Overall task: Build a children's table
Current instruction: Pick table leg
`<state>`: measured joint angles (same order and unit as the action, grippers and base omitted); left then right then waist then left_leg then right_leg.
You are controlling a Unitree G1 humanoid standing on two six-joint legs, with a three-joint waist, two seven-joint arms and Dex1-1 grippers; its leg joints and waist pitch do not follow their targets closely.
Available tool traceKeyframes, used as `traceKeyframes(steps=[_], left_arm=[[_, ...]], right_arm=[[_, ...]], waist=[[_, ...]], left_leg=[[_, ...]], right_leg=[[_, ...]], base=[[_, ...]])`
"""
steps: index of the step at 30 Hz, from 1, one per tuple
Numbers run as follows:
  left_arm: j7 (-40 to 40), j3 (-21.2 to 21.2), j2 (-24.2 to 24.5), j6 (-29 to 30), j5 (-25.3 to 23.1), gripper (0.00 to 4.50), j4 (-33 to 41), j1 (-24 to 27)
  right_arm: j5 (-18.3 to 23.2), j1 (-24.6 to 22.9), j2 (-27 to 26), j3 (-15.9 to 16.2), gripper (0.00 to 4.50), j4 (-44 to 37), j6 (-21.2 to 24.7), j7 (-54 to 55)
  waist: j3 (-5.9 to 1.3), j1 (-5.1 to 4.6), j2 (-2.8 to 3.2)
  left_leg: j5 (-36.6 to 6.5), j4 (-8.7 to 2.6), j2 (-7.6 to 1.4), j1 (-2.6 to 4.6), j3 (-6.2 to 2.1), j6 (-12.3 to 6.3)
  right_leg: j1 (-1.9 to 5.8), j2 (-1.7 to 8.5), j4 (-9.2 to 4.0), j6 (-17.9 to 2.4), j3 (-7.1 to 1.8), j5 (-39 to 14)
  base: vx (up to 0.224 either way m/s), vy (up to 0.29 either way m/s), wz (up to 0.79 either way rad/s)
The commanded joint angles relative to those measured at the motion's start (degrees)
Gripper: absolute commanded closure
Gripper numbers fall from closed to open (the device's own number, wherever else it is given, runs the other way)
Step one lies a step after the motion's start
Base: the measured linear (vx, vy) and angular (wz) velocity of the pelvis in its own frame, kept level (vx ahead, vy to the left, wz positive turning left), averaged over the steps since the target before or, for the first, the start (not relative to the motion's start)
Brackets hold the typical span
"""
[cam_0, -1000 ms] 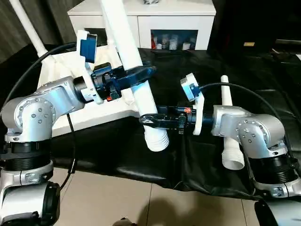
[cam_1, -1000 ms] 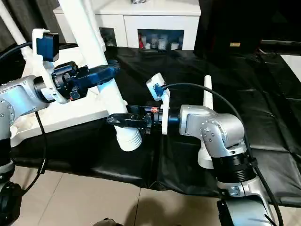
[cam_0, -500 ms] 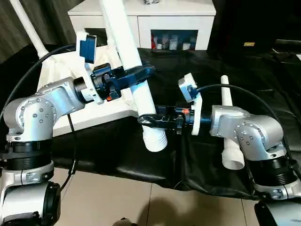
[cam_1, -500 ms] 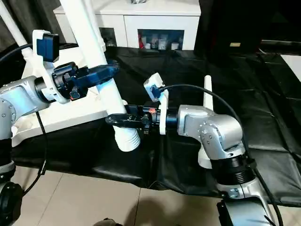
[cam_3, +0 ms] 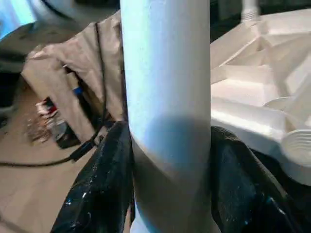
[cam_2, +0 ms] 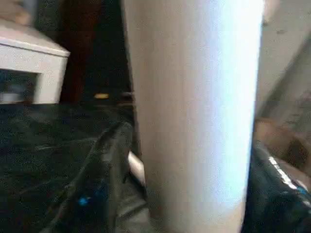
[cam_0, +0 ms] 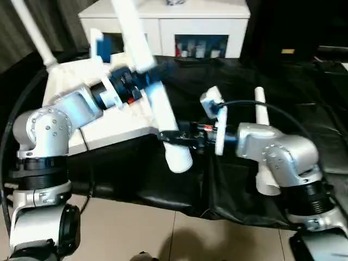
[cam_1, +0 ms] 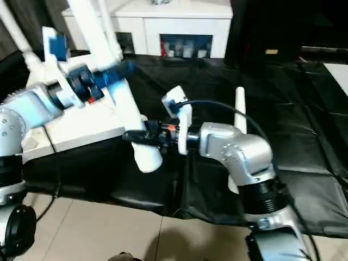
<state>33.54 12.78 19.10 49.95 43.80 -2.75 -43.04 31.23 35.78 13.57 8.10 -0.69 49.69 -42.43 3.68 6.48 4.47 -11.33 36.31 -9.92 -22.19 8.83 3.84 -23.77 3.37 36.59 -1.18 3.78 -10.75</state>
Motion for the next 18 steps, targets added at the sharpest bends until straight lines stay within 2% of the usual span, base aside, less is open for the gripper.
traceKeyframes(steps=[1,2,4,5,6,9,13,18], left_arm=[[-4.3,-0.7,-1.2,-1.1,-2.4,1.2,1.9,1.0],[-4.6,-0.7,-1.3,-1.2,-2.5,1.1,2.0,1.1],[-10.7,-0.6,-3.6,-1.5,-4.6,1.1,2.9,1.6],[-12.1,-0.6,-4.4,-1.5,-5.0,1.1,3.2,1.7],[-13.6,-0.4,-5.3,-1.5,-5.1,1.1,3.5,1.9],[-16.4,0.0,-7.1,-0.9,-5.2,1.1,4.3,2.3],[-18.0,0.1,-7.6,-0.7,-5.7,1.1,4.9,2.5],[-20.7,1.2,-8.1,-0.4,-5.5,1.57,5.4,2.7]], right_arm=[[-0.9,1.0,-1.3,-0.8,2.63,-0.2,-1.7,2.3],[-1.0,1.0,-1.3,-0.8,2.63,-0.2,-1.7,2.4],[-2.5,0.9,-2.6,-0.4,2.63,-0.1,-2.4,4.7],[-3.0,1.1,-2.9,-0.2,2.63,0.0,-2.8,5.3],[-3.5,1.3,-3.3,0.0,2.63,0.3,-3.3,6.1],[-4.6,2.1,-4.1,0.2,2.64,1.1,-4.1,7.4],[-5.3,2.6,-4.6,0.3,2.64,1.9,-4.8,8.3],[-6.9,3.0,-5.2,0.6,2.64,2.7,-5.6,9.3]], waist=[[-4.88,0.09,-0.18],[-4.87,0.03,-0.3],[-4.85,-0.07,-0.31],[-4.93,-0.03,-0.14],[-4.93,0.01,-0.2],[-4.98,0.07,-0.35],[-4.91,0.02,-0.19],[-4.84,0.01,-0.33]], left_leg=[[-4.6,-4.04,-2.36,0.43,-0.86,0.16],[-4.5,-4.02,-2.33,0.35,-0.86,0.25],[-4.4,-4.0,-2.3,0.25,-0.84,0.17],[-4.4,-3.91,-2.26,0.34,-0.81,0.27],[-4.5,-3.93,-2.2,0.29,-0.84,0.23],[-4.1,-3.86,-2.1,0.18,-0.84,0.01],[-4.7,-3.93,-2.21,0.28,-0.92,-0.19],[-4.8,-3.91,-2.06,0.2,-0.87,-0.17]], right_leg=[[3.73,4.34,-4.14,-9.7,-2.88,-9.1],[3.79,4.32,-4.09,-9.9,-2.86,-8.3],[3.8,4.25,-4.09,-10.1,-2.86,-7.5],[3.79,4.25,-4.08,-10.0,-2.88,-7.4],[3.85,4.27,-4.07,-10.0,-2.85,-7.5],[3.9,4.26,-4.09,-9.8,-2.85,-7.5],[3.74,4.23,-4.18,-9.6,-2.81,-8.2],[3.76,4.23,-4.24,-9.6,-2.83,-8.7]], base=[[0.0,0.0,0.0],[0.0,0.0,0.0],[0.0,0.0,0.0],[0.0,0.0,0.0],[0.0,0.0,0.0],[0.0,0.0,0.0],[0.0,0.0,0.0],[0.0,0.0,0.0]])
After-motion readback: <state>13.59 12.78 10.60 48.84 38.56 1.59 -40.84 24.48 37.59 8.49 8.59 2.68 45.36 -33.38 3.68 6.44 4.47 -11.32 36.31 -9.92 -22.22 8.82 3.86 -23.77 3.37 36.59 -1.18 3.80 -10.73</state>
